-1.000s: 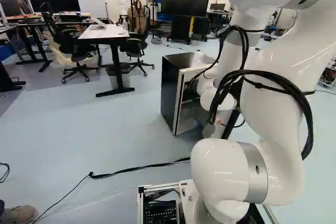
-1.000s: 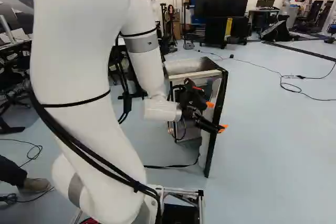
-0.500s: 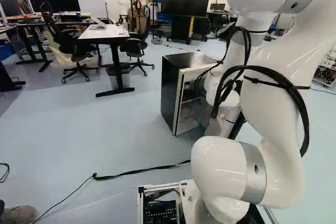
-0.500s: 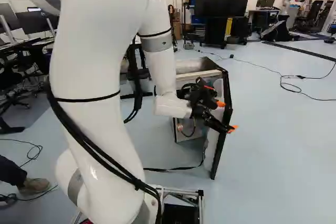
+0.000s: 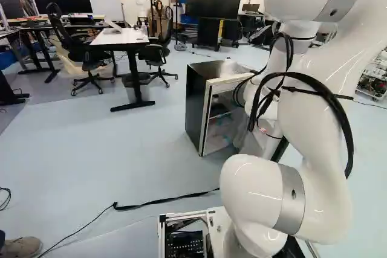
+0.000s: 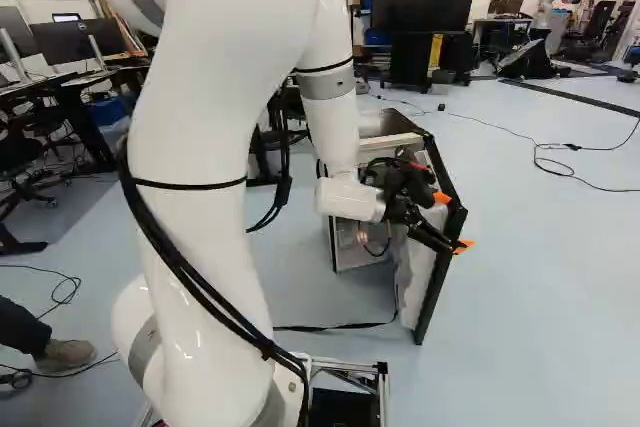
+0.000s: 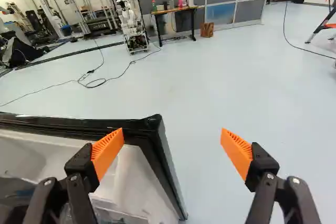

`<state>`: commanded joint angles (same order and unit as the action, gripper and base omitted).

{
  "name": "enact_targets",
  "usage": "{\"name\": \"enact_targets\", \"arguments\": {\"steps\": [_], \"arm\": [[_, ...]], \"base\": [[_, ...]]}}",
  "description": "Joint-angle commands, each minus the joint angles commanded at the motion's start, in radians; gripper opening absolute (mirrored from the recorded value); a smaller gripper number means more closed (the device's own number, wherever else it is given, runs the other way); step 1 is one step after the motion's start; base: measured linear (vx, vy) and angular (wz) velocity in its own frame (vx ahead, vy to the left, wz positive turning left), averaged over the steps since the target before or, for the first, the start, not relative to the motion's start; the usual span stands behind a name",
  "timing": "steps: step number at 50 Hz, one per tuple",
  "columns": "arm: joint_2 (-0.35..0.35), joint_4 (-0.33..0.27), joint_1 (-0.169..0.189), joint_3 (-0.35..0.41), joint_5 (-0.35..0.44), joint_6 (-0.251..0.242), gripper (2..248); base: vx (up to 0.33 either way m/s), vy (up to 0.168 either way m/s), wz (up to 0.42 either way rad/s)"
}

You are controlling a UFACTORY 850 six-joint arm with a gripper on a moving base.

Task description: Open the fridge door

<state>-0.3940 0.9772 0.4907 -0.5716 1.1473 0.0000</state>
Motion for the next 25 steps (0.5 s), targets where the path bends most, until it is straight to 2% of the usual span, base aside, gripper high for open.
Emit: {"name": "enact_targets", "arguments": {"steps": [25], "arm": [[-0.092, 0.000, 0.072, -0.131, 0.000, 0.000, 247]], "base": [[0.000, 0.000, 0.000]]}}
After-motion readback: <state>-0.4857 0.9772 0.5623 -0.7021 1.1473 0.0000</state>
